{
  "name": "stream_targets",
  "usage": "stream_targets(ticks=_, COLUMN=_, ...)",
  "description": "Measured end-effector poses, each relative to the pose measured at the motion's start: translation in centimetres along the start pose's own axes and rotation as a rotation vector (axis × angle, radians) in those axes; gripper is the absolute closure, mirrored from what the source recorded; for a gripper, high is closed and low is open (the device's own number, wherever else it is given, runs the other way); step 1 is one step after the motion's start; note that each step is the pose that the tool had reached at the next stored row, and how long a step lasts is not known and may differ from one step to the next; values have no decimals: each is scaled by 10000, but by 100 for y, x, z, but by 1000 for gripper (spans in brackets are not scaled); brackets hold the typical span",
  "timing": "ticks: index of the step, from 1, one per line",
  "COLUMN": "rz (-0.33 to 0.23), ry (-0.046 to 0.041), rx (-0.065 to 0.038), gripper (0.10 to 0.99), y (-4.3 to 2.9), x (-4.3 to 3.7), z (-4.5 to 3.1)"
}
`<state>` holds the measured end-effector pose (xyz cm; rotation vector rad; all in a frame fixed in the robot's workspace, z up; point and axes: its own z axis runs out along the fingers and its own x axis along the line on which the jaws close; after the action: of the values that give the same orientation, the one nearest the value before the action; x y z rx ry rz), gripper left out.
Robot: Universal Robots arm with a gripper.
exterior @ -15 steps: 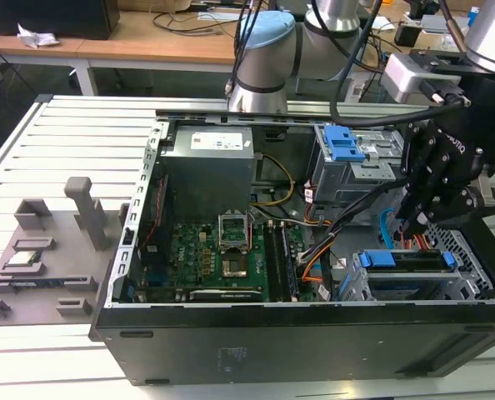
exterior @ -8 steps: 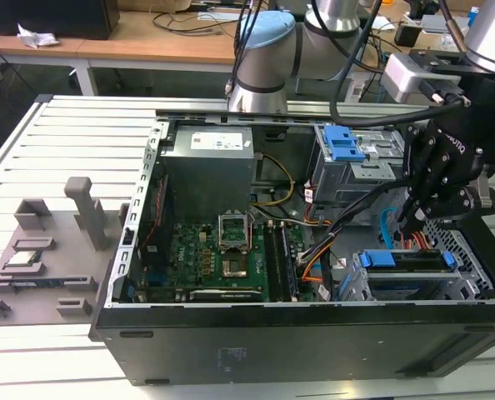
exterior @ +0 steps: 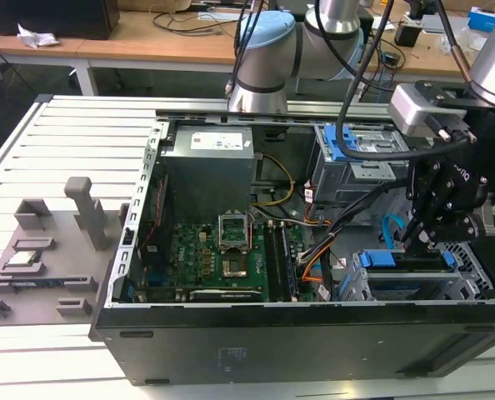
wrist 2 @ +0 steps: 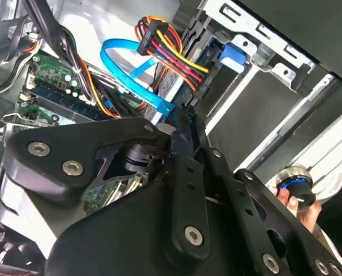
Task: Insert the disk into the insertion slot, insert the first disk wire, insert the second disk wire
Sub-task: 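Insert the second disk wire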
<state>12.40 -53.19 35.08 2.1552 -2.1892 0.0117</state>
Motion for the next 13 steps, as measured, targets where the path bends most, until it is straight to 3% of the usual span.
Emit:
stream_targets(ticks=4, rz=0, ry=2, rx=-3, gripper=925, y=-23, x=-3, z=45)
stream_targets(ticks=13, rz=1, ry=-5, rx=-4, gripper=925, y=-45, x=-4, z=67)
